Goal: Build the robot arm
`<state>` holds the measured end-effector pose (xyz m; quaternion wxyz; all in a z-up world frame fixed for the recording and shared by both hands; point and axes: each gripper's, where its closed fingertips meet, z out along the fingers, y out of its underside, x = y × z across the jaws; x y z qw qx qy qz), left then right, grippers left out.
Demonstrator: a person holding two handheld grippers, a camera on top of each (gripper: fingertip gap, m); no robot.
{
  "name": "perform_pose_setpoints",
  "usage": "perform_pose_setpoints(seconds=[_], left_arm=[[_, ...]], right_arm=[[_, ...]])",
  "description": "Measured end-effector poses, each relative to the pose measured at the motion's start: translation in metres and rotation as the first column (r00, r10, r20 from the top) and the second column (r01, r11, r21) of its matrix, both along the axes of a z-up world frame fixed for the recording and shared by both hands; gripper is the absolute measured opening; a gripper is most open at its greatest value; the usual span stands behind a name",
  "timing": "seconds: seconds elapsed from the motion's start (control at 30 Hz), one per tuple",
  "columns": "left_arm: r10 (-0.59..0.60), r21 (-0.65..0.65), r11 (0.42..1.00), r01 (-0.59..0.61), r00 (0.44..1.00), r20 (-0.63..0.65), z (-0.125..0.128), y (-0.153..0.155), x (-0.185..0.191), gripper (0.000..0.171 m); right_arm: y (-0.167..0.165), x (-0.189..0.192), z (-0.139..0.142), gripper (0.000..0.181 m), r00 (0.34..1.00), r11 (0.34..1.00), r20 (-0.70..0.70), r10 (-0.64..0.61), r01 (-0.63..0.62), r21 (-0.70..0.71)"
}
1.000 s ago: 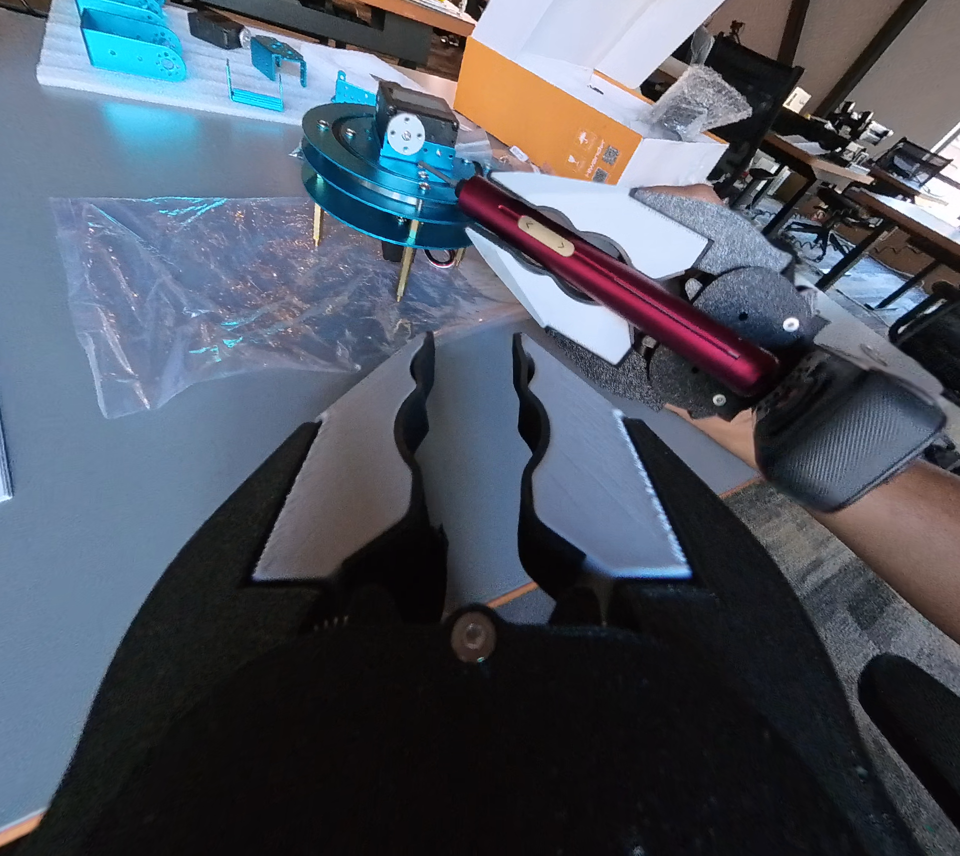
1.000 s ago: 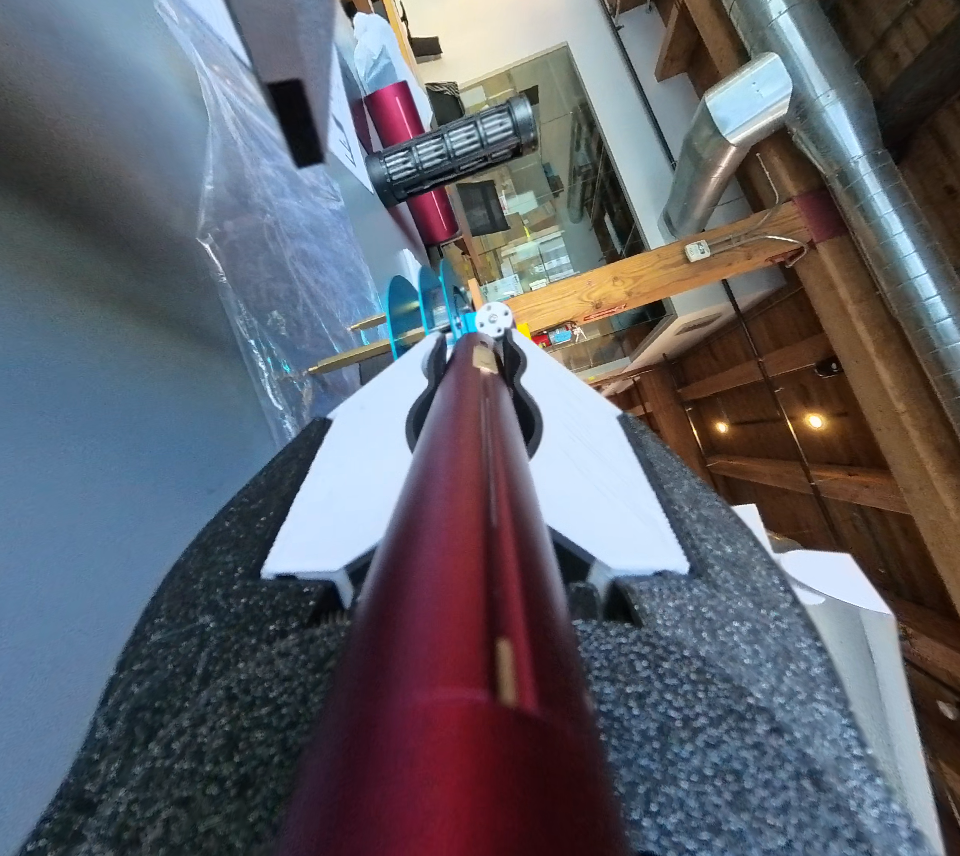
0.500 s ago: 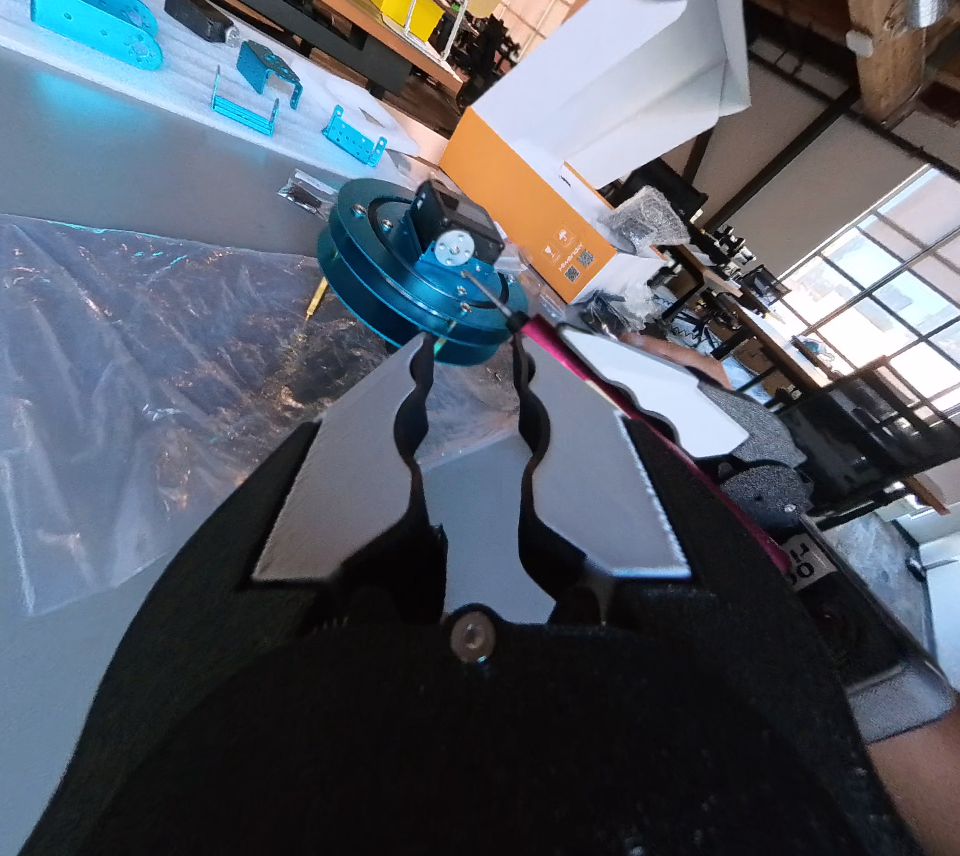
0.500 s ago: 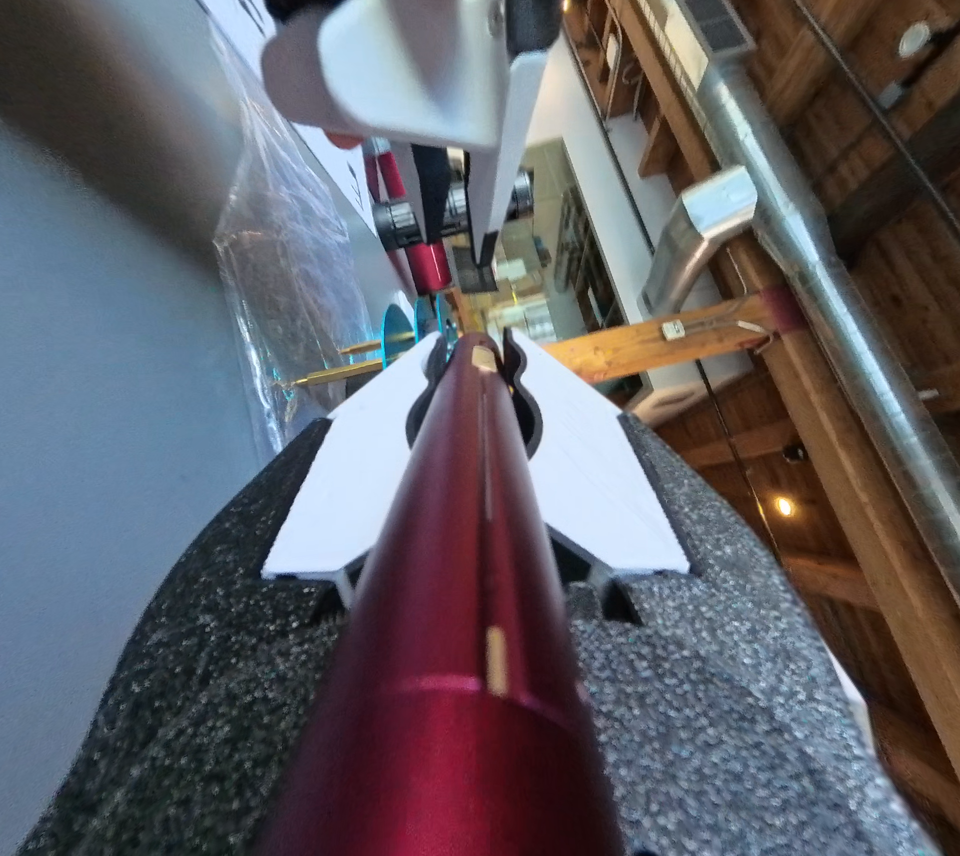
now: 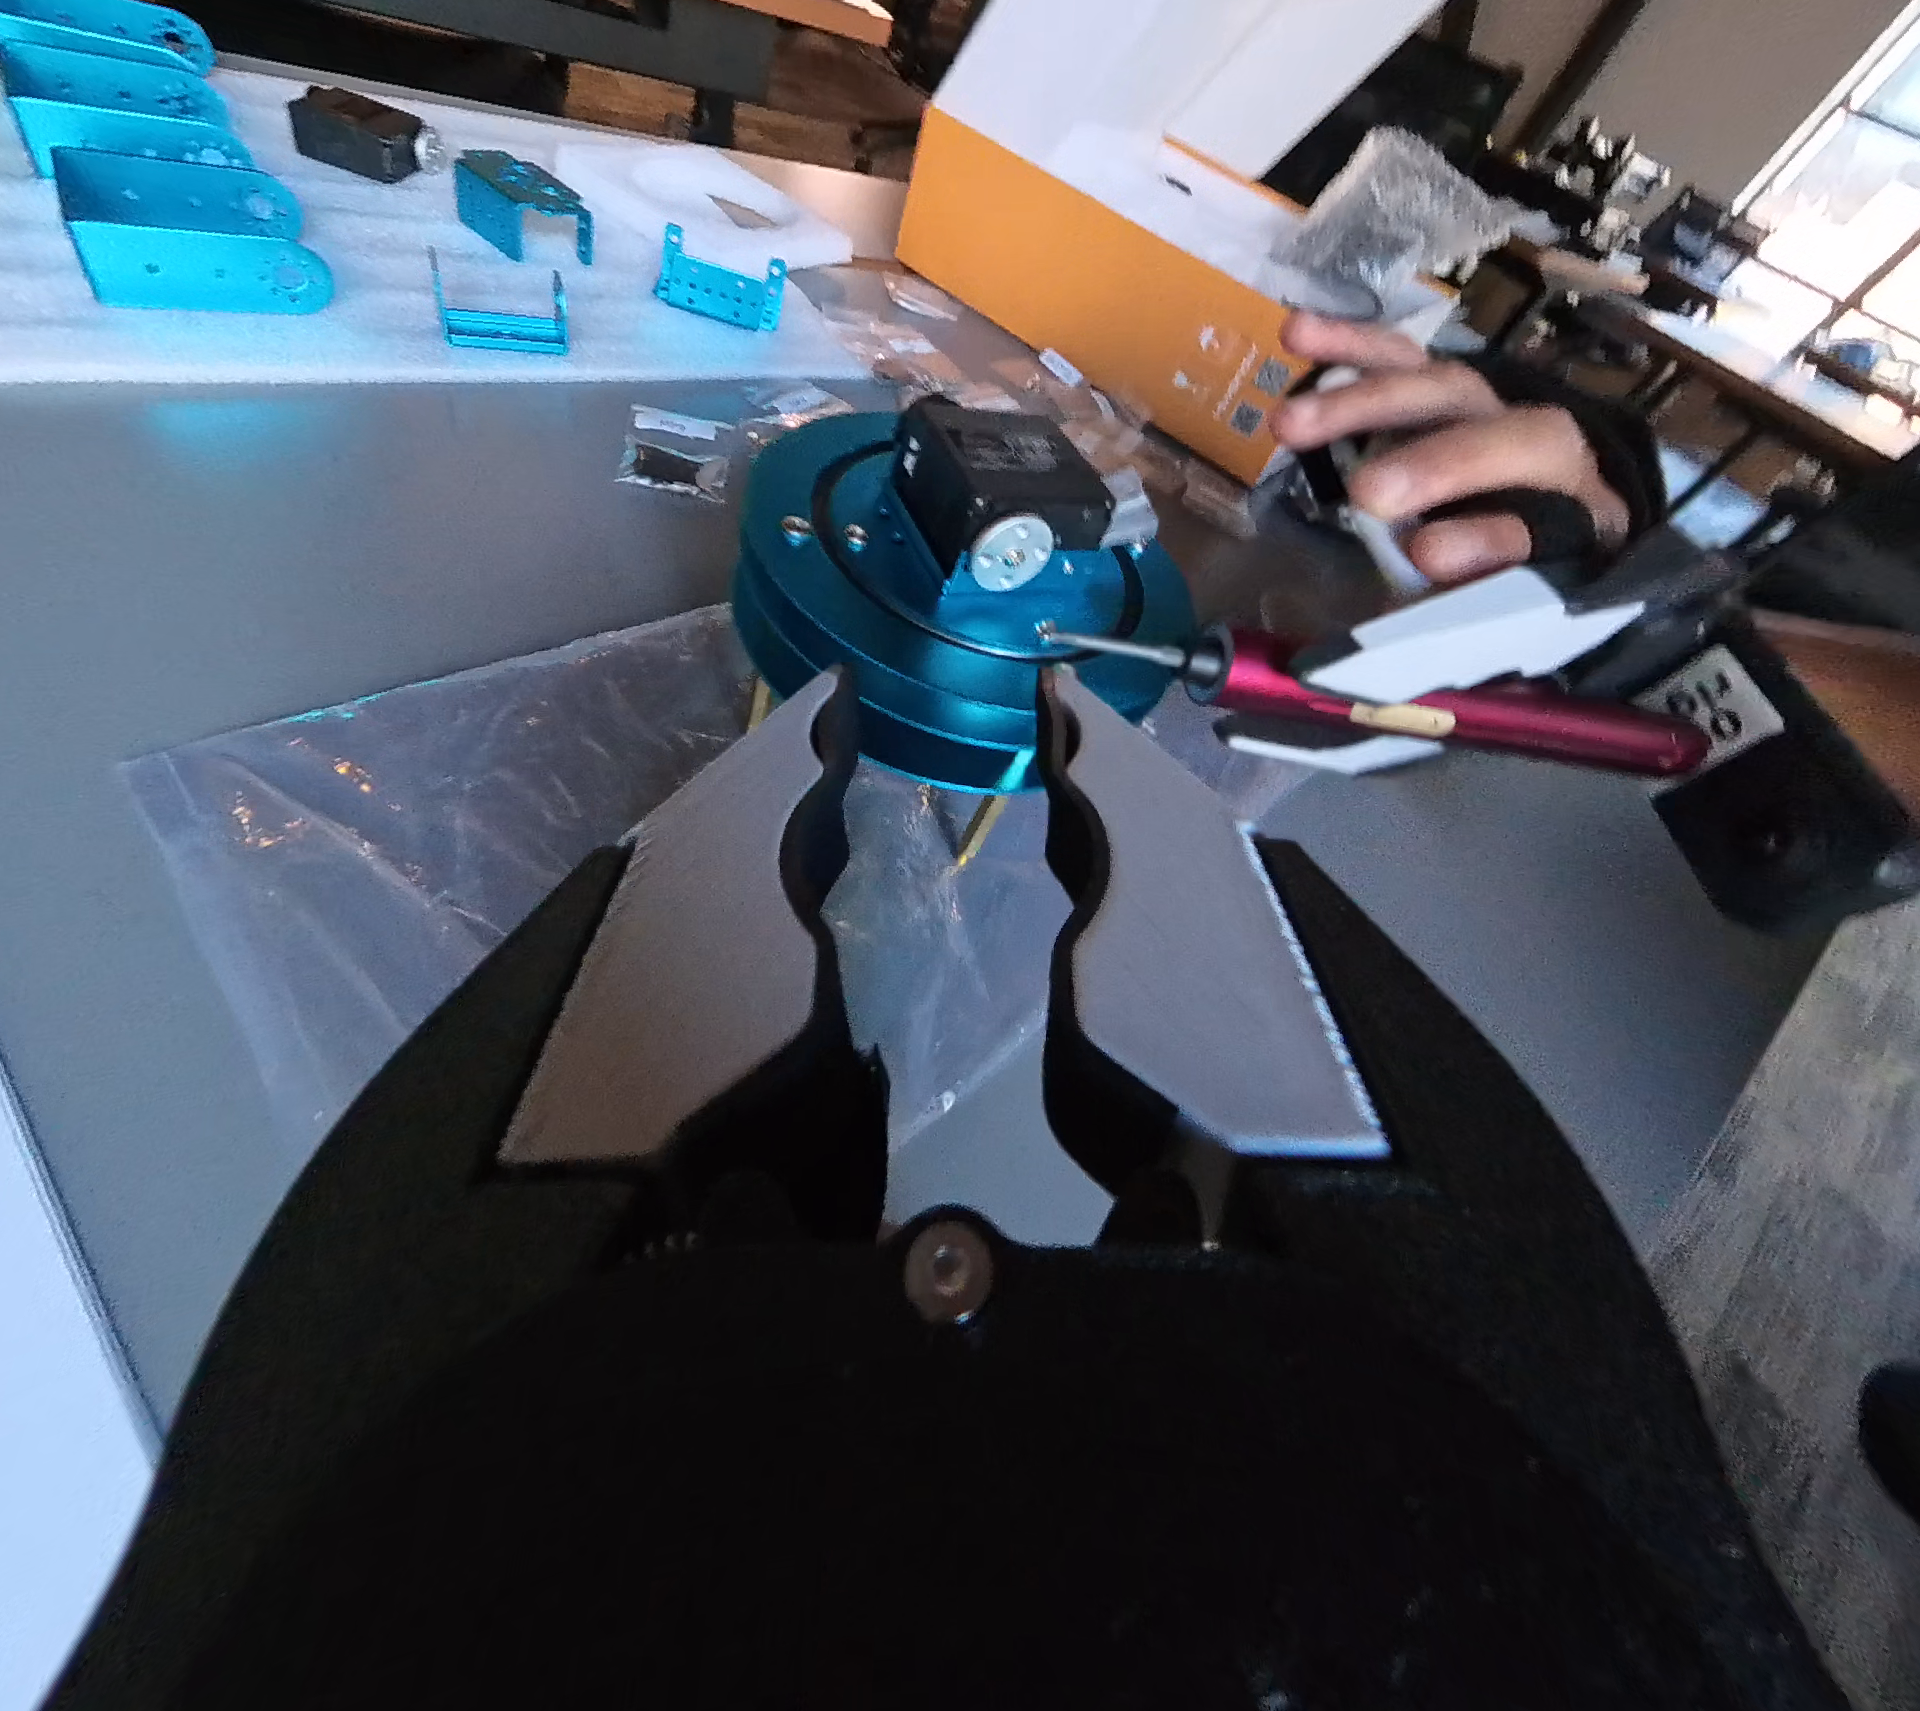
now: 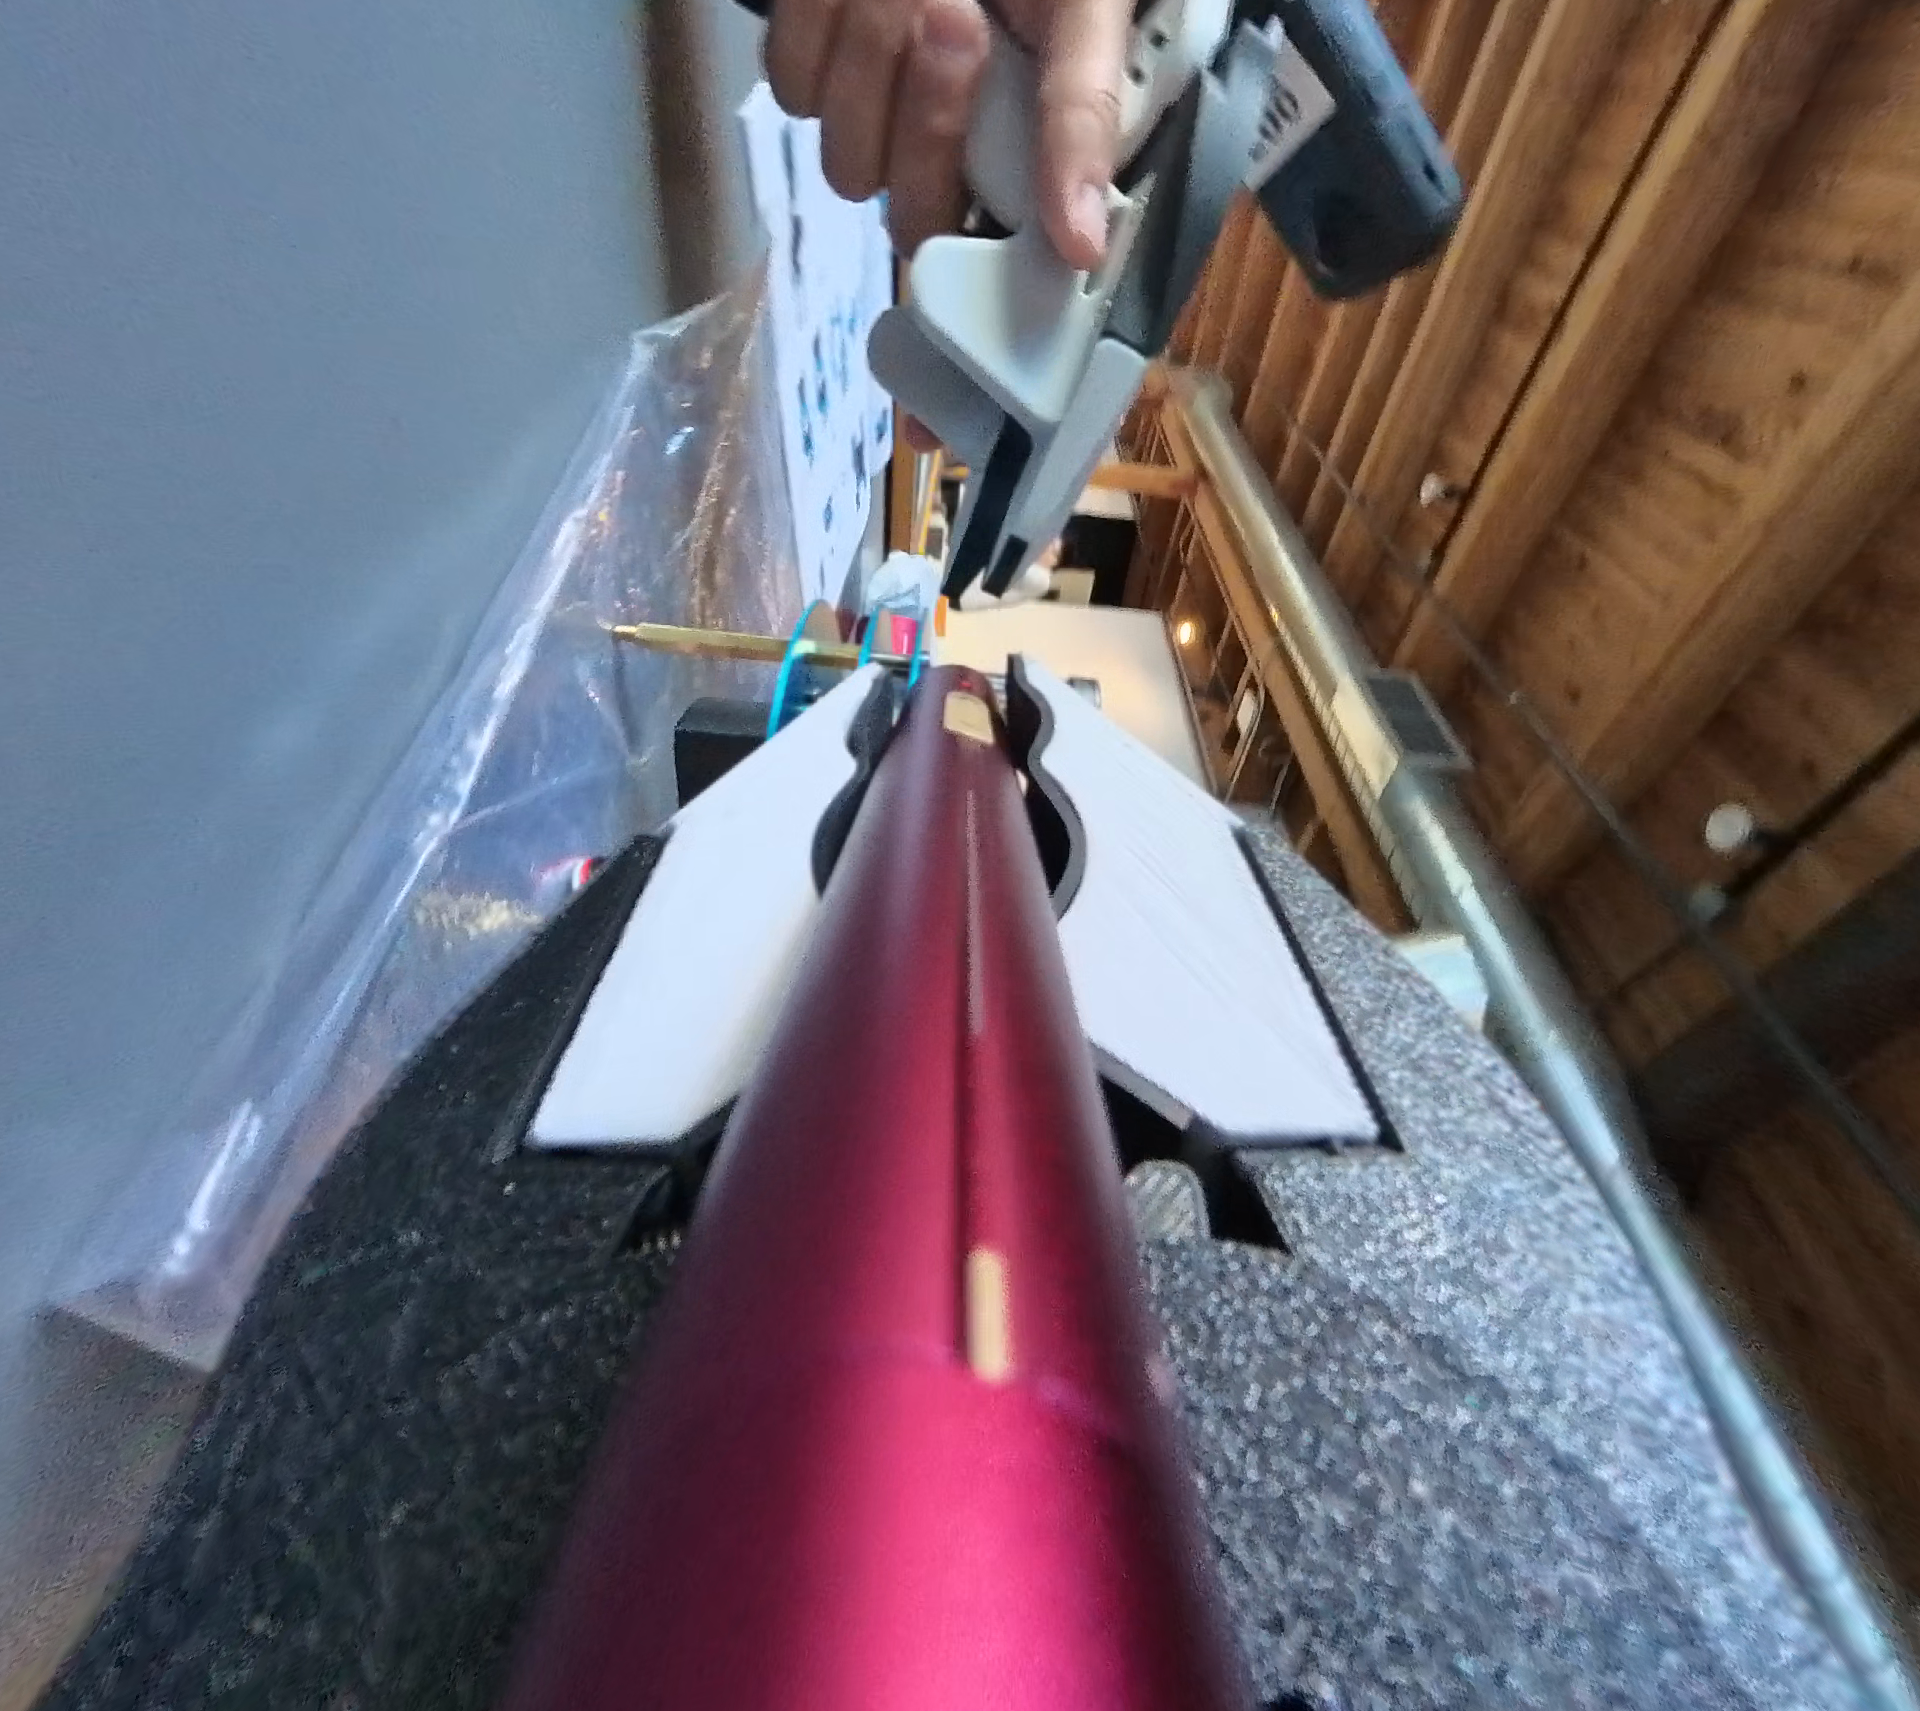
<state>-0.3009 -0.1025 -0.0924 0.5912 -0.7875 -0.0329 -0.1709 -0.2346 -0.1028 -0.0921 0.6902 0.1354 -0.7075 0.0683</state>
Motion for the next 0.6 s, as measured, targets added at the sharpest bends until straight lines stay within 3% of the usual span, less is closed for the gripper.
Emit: perform_pose_setpoints(seconds=[0.17, 0.27, 0.43, 0.5, 0.6], left_arm=[[-0.051, 0.021, 0.998, 0.053, 0.994, -0.099, -0.007, -0.002, 0.018, 0.030], [-0.073, 0.123, 0.989, 0.087, 0.991, -0.110, 0.008, -0.008, 0.030, 0.008], [-0.085, 0.168, 0.980, 0.103, 0.990, -0.114, 0.014, -0.002, 0.041, 0.000], [-0.059, 0.179, 0.980, 0.083, 0.989, -0.135, 0.015, 0.003, 0.040, 0.000], [-0.051, 0.174, 0.981, 0.082, 0.983, -0.176, 0.014, 0.010, 0.044, 0.000]], right_arm=[[0.009, -0.002, 0.006, 0.021, 0.997, 0.995, -0.044, 0.063, -0.059, 0.079], [0.011, 0.004, 0.013, 0.022, 0.993, 0.991, -0.058, 0.102, -0.096, 0.095], [0.014, 0.012, 0.019, 0.023, 0.992, 0.985, -0.063, 0.106, -0.096, 0.142], [0.014, 0.011, 0.014, 0.022, 0.997, 0.988, -0.007, 0.077, -0.075, 0.132], [0.010, 0.011, 0.024, 0.022, 0.998, 0.998, -0.015, 0.066, -0.065, 0.009]])
